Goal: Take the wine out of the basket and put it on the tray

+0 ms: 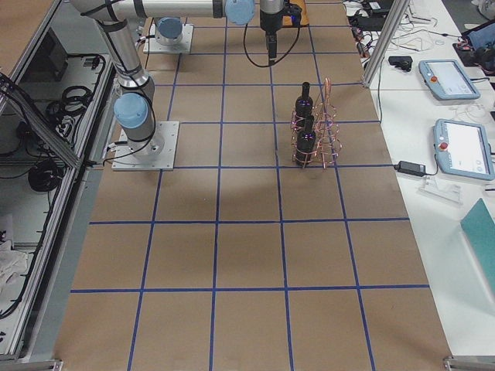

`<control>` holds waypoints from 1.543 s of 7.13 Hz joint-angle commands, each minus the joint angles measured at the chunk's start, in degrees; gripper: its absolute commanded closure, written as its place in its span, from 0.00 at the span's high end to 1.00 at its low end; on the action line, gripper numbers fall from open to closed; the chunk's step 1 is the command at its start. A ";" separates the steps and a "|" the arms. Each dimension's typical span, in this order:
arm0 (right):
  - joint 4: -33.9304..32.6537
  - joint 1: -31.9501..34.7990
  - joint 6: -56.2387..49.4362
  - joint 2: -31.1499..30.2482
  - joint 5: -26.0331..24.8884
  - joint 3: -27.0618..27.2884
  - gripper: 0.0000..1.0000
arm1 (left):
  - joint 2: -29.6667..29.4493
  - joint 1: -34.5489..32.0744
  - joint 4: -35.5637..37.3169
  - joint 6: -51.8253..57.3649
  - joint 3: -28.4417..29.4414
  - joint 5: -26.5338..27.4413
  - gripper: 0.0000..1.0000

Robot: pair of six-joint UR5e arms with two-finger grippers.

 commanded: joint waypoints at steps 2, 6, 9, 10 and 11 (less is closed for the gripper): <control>0.05 0.00 0.03 0.03 -0.03 0.00 1.00 | 4.28 -14.86 -0.17 -20.76 -1.66 0.60 1.00; -0.12 0.00 -0.05 0.11 -0.03 0.00 1.00 | 6.49 -16.04 -0.08 -20.71 -3.59 0.25 1.00; 0.05 0.00 -0.05 0.11 -0.03 0.00 1.00 | 7.63 -16.22 -0.09 -20.63 -5.52 -0.01 1.00; 0.05 0.00 -0.05 0.11 -0.03 0.00 1.00 | 7.72 -16.47 -0.08 -20.63 -5.70 -0.01 1.00; 0.05 0.00 -0.05 0.11 -0.03 0.00 1.00 | 7.72 -16.47 -0.08 -20.63 -5.88 -0.01 1.00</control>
